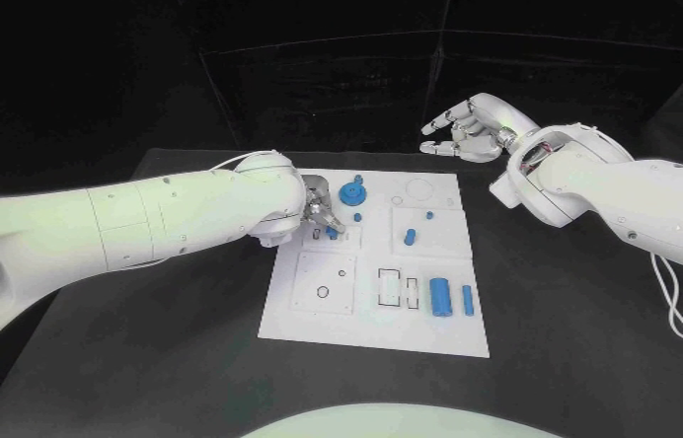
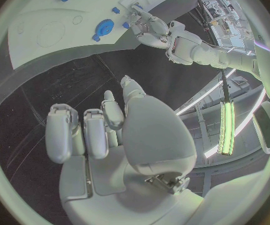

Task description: Assemble the parts on the task board

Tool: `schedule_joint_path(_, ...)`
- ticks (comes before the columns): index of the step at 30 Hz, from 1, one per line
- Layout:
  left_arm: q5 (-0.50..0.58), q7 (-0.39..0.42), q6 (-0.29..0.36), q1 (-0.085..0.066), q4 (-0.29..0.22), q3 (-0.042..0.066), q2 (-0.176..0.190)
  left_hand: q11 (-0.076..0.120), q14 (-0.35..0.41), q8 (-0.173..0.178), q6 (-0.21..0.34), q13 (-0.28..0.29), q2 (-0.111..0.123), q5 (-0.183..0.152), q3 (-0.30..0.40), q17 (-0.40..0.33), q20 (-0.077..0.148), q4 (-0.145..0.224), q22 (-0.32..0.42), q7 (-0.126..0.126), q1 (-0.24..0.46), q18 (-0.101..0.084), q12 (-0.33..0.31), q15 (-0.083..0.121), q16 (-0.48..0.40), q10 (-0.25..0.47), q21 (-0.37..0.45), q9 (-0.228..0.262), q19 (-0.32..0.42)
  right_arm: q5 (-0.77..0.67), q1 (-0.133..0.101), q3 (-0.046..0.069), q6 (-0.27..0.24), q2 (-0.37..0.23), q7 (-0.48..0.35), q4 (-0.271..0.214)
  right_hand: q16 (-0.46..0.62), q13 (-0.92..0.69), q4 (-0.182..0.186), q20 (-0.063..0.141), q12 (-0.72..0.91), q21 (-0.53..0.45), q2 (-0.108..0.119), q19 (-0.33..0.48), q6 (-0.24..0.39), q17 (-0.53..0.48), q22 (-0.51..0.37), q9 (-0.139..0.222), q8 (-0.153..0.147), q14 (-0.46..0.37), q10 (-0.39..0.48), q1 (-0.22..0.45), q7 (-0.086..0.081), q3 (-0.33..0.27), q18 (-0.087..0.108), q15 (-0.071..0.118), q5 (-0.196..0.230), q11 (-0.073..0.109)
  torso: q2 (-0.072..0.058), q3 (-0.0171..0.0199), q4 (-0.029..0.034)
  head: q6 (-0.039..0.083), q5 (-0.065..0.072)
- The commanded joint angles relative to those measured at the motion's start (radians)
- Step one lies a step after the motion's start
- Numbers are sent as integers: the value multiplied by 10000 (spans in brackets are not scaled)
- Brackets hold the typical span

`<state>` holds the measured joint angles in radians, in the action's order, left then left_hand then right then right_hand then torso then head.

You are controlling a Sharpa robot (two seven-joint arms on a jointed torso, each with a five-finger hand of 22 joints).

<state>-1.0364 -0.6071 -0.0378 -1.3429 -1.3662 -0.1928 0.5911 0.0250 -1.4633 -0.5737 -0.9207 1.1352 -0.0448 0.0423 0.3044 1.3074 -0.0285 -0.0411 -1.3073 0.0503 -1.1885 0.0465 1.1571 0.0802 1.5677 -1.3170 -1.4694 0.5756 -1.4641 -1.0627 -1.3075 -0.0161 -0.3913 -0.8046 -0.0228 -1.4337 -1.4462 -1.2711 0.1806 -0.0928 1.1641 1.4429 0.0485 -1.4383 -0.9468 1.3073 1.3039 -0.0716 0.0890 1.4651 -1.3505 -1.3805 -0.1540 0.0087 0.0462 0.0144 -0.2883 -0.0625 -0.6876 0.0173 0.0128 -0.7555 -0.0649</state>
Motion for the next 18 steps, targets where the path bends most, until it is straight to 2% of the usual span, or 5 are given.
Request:
schedule_joint_path(1, -87, -112, -473, 51, -21, -31, -9, 19, -1075, -52, -2, -21, -83, 49, 956, 2634, 49, 889, -1288, -68, -29, -147, -21, 53, 31, -13, -52, 24, -505, 16, -23, 9, 97, 15, -75, -8, 68, 16, 12, -9, -48, -48, 69, 88, 12, 868, -11, -8, 36, 622, 73, 1, 39, -53, 114, -4, 67, 8, 0, 1, -2, -14, -17)
schedule_joint_path(18, -87, -133, -658, 59, -30, -31, 11, 27, -1075, -60, 7, -1, -55, 49, 1047, 2634, 58, 934, -1291, -73, -46, -147, -7, 62, 31, -28, -52, 46, -506, 16, -23, 8, 139, 20, -109, 10, 77, 16, 14, -8, -46, -57, 55, 94, 11, 859, -24, -8, 38, 620, 71, -12, 40, -52, 117, -3, 82, 9, -2, 4, 3, -57, -22)
